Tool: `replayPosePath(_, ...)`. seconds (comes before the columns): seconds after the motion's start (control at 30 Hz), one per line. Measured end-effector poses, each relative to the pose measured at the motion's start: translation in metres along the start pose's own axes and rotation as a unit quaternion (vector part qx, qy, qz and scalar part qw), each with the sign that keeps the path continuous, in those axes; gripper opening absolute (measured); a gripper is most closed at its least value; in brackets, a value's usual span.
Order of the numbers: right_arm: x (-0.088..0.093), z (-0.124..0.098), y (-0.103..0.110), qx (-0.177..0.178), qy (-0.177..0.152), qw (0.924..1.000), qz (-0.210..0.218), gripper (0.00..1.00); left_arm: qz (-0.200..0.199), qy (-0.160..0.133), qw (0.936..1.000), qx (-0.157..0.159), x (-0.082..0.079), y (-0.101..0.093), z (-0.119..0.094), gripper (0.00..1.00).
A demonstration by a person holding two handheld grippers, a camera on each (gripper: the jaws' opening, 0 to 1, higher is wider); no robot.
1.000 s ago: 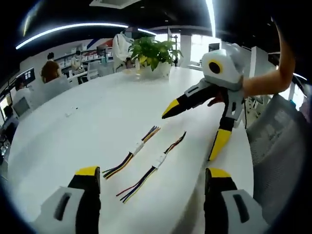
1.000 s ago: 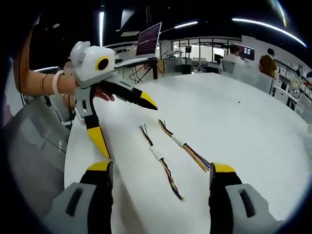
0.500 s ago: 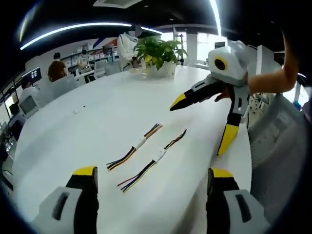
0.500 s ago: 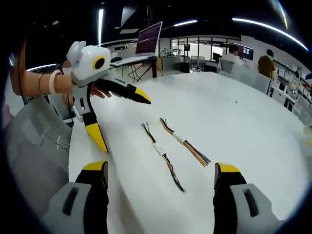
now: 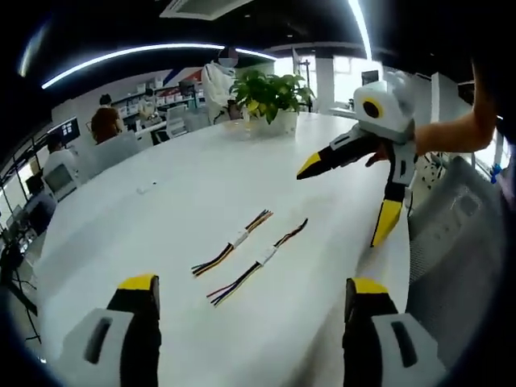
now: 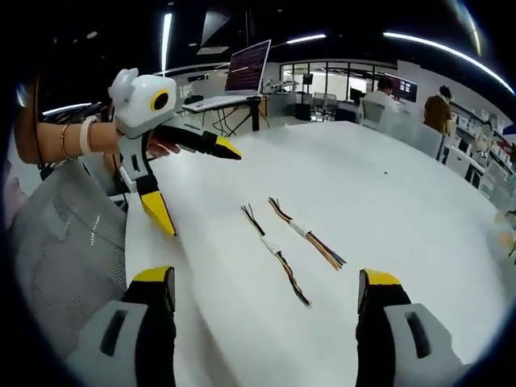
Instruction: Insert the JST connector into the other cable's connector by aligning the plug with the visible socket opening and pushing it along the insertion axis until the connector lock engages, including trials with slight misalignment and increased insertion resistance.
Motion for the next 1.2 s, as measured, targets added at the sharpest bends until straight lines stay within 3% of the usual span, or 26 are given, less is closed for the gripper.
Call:
replayPosePath(0.5,-0.001,-0.025,0.007,0.017,0.008,0.9998,0.011,0.92,-0.041,-0.007,0.9986,-0.032,0.004,-0.002,-0.032,0.95)
replayPosePath(0.63,0.000,-0.031,0.012,0.022,0.012,0.9995,0.017,0.91,-0.051,0.021,0.9977,-0.040,0.013,-0.005,-0.038,0.93)
replayPosePath(0.93,0.005,-0.042,0.018,0.033,0.014,0.9980,0.052,0.89,-0.108,-0.002,0.9928,-0.051,0.023,-0.015,-0.051,0.94)
replayPosePath(1.07,0.007,-0.043,0.021,0.033,0.016,0.9978,0.054,0.89,-0.106,0.008,0.9928,-0.055,0.024,-0.015,-0.051,0.93)
replayPosePath(1.2,0.011,-0.043,0.023,0.036,0.017,0.9974,0.060,0.89,-0.120,-0.007,0.9912,-0.055,0.023,-0.014,-0.051,0.94)
Point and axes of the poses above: the point that each gripper's makers call its tool centre point, and the gripper's own axes: z roughly forward along the fingers, y roughly to its left, x roughly out of its underside, the point moved 8 cm from there along -z, roughly backward along the fingers, and after that the axes turned 6 degrees about -z, right-handed, at the moved point
